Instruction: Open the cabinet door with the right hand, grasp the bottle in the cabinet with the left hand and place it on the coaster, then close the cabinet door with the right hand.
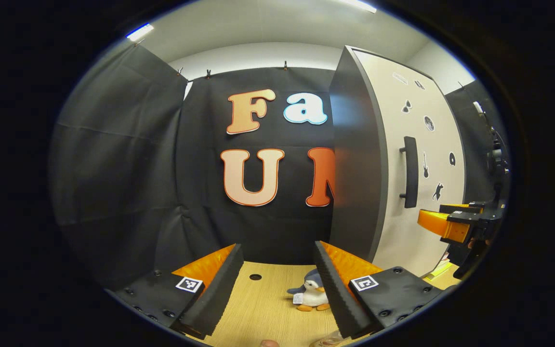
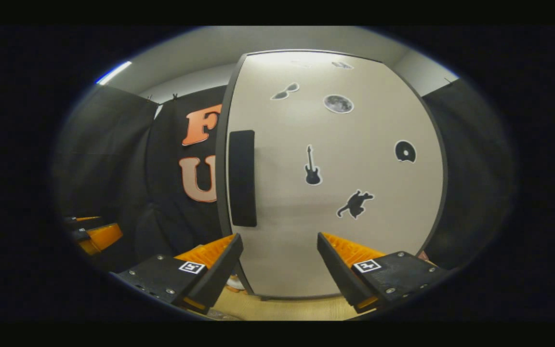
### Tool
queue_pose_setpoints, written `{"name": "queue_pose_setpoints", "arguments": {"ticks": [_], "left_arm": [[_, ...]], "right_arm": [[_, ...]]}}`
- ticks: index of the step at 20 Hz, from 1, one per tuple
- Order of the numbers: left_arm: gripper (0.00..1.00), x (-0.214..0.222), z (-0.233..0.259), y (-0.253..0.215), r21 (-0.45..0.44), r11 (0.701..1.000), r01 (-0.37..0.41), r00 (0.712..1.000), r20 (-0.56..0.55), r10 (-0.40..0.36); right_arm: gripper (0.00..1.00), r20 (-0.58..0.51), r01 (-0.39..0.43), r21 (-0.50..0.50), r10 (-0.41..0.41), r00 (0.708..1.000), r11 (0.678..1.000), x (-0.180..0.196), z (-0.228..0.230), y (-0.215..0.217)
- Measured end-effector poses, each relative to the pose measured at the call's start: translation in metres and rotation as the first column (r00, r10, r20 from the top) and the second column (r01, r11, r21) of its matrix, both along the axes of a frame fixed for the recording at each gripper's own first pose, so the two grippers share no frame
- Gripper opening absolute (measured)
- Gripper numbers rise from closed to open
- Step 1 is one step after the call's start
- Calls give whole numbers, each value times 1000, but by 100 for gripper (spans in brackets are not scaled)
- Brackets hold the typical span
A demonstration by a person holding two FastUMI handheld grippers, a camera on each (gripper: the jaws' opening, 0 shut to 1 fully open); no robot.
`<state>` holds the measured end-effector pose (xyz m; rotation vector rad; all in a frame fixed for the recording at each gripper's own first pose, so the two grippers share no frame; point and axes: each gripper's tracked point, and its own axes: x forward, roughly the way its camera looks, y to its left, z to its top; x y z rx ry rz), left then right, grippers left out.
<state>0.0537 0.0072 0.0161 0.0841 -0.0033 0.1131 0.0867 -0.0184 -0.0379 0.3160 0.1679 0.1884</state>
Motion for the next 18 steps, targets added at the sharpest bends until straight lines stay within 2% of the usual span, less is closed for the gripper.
{"name": "queue_pose_setpoints", "arguments": {"ticks": [2, 7, 13, 18], "left_arm": [[96, -10, 5, -6, 1, 1000, -4, 1000, 10, 4], [96, -39, 14, -25, 30, 999, -13, 999, 32, 12], [94, -75, 7, -48, 16, 1000, -21, 1000, 14, 21], [94, -97, 5, -54, 12, 999, -30, 1000, 5, 30]], "right_arm": [[96, 7, -6, 7, 6, 1000, 1000, -17, 3, -11], [96, 23, -20, -46, 21, 1000, 999, -64, 3, -42], [96, 59, -22, -52, 25, 998, 998, -115, 12, -73], [96, 94, -17, -71, 24, 995, 997, -141, 23, -82]]}}
